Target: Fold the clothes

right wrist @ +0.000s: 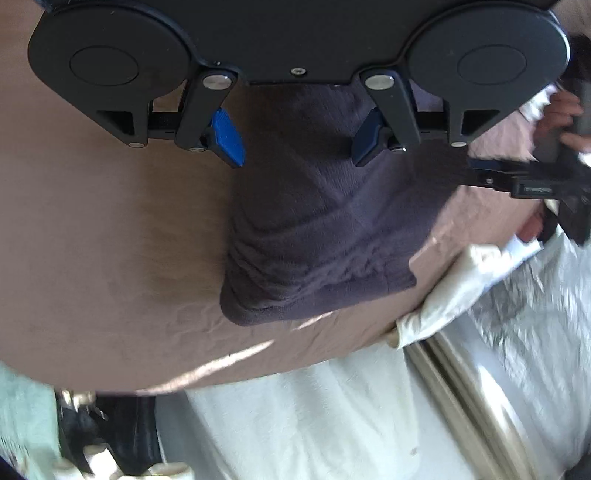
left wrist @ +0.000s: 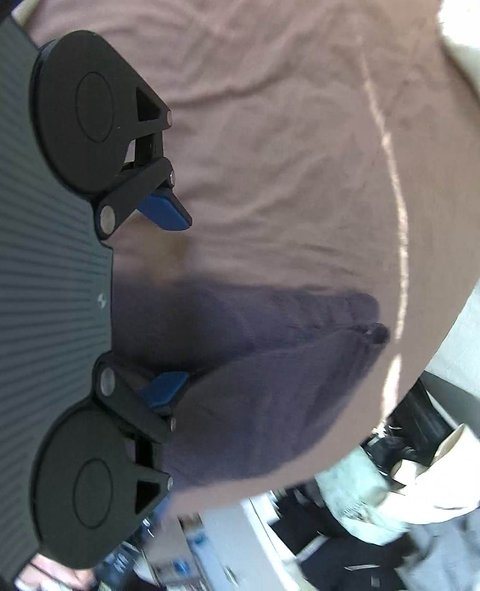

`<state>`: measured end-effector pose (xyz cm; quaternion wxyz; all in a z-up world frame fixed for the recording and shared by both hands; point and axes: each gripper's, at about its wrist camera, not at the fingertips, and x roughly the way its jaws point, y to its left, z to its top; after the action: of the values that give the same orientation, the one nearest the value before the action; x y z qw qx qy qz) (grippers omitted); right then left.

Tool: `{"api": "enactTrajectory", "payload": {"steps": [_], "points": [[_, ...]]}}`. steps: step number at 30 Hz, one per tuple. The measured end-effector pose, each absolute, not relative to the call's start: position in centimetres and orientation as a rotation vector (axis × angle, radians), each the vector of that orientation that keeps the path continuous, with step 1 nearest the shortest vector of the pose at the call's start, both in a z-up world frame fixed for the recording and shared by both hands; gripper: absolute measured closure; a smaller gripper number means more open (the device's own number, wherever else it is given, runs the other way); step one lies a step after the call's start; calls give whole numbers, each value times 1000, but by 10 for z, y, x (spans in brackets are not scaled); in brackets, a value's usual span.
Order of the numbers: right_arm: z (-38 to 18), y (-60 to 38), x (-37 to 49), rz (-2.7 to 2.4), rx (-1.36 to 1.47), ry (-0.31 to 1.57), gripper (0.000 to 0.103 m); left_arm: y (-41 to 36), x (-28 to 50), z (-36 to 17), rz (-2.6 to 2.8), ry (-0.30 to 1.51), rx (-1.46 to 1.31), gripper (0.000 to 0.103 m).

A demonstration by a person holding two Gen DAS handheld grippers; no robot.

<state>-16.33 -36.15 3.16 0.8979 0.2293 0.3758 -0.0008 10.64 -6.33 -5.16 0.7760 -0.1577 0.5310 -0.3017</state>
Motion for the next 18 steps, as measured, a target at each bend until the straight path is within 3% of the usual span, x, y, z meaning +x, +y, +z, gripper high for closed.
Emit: {"api": "enactTrajectory", "payload": {"steps": [2, 6, 12, 18], "points": [[23, -368, -152, 5, 547, 804, 30, -69, 116, -59, -689, 1150, -339, 20], [-2, -376, -143, -8, 631, 826, 16, -64, 126, -83, -779, 1199, -452, 18], [-50, -379, -165, 67, 835, 815, 10, -66, 133, -100, -879, 1225, -582, 16], [-56, -383, -149, 78, 863, 779, 9, -86, 119, -111, -1019, 1260, -614, 16]]}}
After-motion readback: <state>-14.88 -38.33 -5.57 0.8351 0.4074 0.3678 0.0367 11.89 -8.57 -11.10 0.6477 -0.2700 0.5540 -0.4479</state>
